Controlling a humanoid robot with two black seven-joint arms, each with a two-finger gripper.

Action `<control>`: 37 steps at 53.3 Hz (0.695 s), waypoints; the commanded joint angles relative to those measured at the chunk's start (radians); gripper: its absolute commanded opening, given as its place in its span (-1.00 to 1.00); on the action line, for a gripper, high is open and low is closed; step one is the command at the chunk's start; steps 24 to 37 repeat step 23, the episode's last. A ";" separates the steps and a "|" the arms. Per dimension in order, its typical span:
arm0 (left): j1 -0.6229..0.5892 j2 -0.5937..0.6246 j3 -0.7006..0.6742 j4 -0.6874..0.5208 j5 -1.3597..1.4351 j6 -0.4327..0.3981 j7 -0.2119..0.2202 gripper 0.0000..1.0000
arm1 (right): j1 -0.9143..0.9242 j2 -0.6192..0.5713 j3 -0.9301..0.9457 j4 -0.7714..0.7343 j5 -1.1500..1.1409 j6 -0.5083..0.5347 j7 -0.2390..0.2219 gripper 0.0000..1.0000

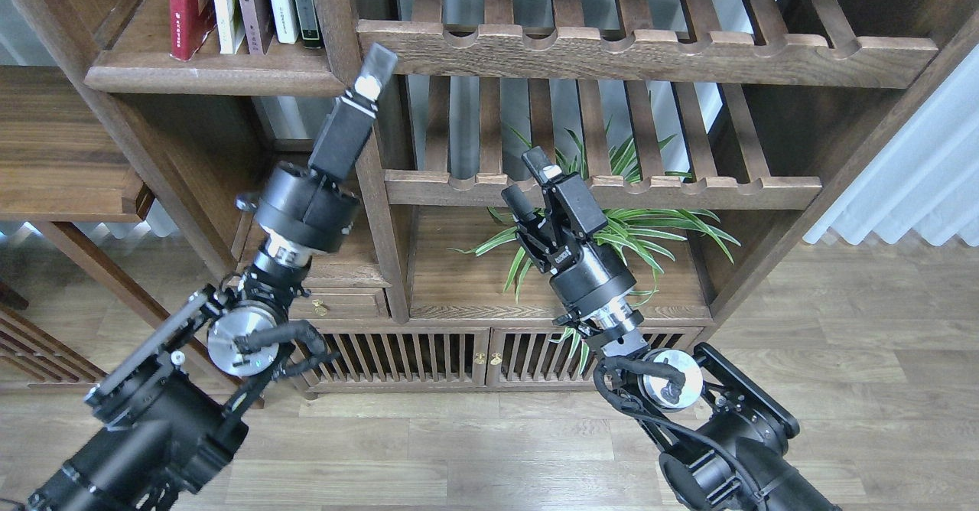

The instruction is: Organize books on shelf

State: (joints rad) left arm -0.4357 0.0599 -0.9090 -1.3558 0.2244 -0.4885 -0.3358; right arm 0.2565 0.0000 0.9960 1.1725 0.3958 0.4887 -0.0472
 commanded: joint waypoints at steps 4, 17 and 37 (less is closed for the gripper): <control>0.058 -0.003 0.013 0.000 0.018 0.000 0.027 0.99 | 0.003 0.000 0.000 0.003 0.000 0.000 0.000 0.97; 0.066 -0.017 0.015 0.000 0.019 0.000 0.061 0.99 | 0.001 0.000 0.000 0.007 0.000 0.000 0.000 0.97; 0.075 -0.017 0.015 0.000 0.019 0.000 0.067 0.99 | 0.001 0.000 -0.002 0.009 0.000 0.000 0.000 0.97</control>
